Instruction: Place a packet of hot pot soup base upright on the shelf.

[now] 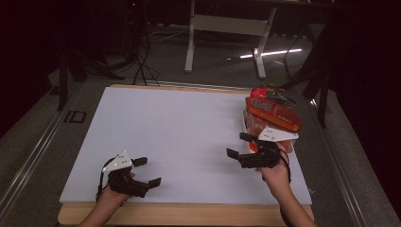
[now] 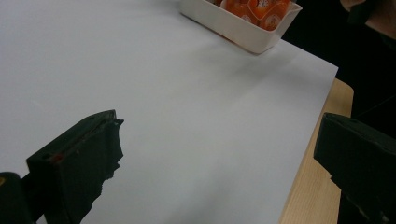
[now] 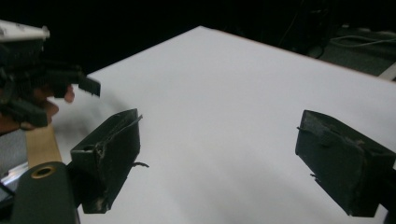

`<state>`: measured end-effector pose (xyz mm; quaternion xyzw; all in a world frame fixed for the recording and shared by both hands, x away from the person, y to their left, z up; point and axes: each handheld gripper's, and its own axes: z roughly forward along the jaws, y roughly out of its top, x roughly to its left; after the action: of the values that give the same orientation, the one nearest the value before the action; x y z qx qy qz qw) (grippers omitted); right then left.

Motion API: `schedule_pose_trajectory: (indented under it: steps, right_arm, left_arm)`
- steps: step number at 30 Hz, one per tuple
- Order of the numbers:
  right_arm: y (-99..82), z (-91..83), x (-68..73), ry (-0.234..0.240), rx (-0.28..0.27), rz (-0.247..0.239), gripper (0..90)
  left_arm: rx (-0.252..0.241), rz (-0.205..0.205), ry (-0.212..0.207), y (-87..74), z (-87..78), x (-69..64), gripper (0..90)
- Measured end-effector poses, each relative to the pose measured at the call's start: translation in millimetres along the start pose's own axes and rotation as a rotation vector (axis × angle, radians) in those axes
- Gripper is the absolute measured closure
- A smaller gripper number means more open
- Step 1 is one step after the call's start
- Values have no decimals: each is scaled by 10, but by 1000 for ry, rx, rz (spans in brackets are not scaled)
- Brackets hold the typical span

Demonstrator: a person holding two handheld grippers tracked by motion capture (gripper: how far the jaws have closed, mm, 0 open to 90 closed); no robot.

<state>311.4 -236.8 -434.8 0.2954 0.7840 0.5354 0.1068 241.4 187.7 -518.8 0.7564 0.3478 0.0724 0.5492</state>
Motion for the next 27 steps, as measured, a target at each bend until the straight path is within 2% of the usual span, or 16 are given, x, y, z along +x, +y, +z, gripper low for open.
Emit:
schedule_pose_trajectory:
  steps: [2, 12, 27]
  right_arm:
    - [-30, 16, 10, 3, -7, -1, 140]
    - [-266, 103, 84, 20, 31, -16, 141]
    - [-434, 49, 73, 25, 72, -31, 141]
  left_arm:
    - [2, 2, 0, 0, 0, -1, 10]
    - [10, 14, -3, -3, 12, -14, 10]
    - [8, 13, -6, -7, 11, -16, 10]
